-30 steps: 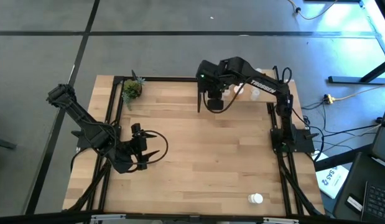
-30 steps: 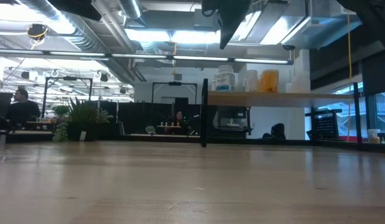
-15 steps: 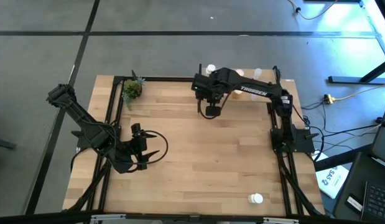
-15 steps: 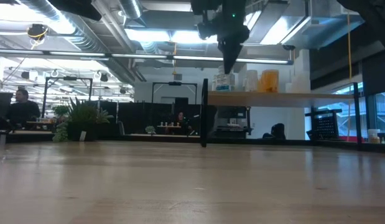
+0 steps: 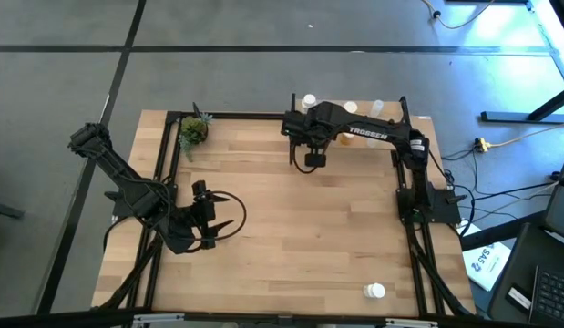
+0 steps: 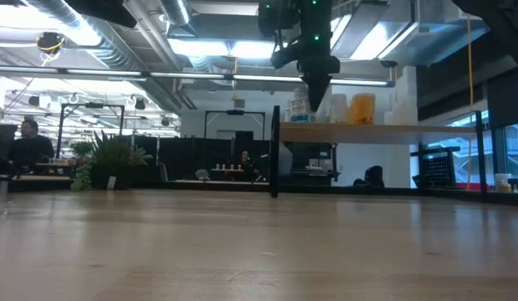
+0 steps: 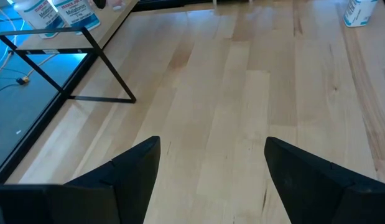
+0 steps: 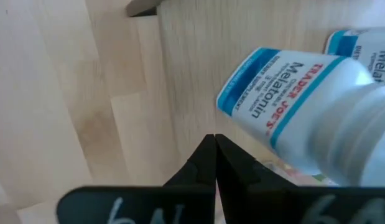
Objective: Pick and place medicine bottles onto shelf by color
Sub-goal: Put the top white pill bottle on the shelf aligned with the other white pill bottle, then put the white pill bottle on the shelf aligned with the other white pill bottles
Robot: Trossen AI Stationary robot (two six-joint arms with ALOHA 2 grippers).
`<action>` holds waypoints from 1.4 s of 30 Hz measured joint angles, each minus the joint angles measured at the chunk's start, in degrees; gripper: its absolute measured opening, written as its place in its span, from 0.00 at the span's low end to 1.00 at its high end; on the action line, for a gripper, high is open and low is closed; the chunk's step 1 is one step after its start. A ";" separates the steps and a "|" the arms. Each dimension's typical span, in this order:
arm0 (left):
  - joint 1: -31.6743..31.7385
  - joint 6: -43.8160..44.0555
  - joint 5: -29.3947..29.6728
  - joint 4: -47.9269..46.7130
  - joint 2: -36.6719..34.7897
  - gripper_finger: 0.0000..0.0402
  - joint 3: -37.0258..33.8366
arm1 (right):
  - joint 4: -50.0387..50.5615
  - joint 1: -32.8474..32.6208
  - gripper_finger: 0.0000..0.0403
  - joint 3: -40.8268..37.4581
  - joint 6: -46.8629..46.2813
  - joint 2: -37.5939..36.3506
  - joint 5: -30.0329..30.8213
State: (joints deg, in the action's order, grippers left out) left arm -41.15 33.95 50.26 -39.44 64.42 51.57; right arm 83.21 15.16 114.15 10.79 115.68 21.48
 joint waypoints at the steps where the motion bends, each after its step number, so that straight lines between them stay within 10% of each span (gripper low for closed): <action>1: 0.00 -0.02 0.00 0.00 0.02 0.71 0.00 | -0.28 0.03 0.01 0.00 0.01 0.00 0.10; 42: -0.02 0.00 -1.71 -0.02 0.02 0.71 0.00 | -3.30 -2.81 0.01 0.07 5.07 -2.50 9.41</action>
State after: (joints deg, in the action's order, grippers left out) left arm -41.17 33.95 48.56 -39.46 64.45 51.57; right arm 79.91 12.34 114.21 15.86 113.18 30.89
